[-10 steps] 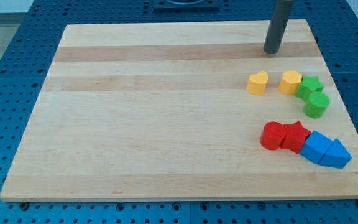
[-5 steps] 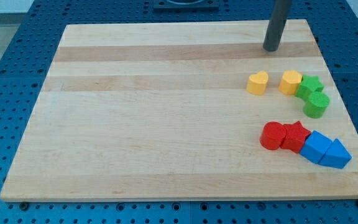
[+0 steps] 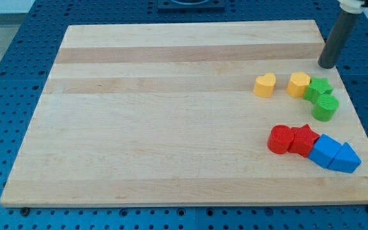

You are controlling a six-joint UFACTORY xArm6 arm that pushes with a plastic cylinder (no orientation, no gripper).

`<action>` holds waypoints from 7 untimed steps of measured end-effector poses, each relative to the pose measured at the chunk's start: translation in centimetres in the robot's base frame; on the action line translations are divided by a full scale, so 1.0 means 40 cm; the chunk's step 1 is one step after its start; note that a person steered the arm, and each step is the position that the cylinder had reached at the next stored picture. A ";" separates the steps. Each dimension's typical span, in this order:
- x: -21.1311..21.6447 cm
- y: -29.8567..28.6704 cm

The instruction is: Move the green circle to the top right of the red star

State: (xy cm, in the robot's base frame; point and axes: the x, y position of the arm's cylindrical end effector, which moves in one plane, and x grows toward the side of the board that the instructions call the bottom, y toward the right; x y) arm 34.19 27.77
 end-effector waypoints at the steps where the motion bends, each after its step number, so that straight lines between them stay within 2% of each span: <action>1: 0.079 0.058; 2: 0.079 0.058; 3: 0.180 -0.007; 4: 0.207 -0.016; 5: 0.207 -0.019; 6: 0.232 -0.103; 7: 0.232 -0.117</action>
State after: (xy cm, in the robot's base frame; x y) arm 43.49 23.07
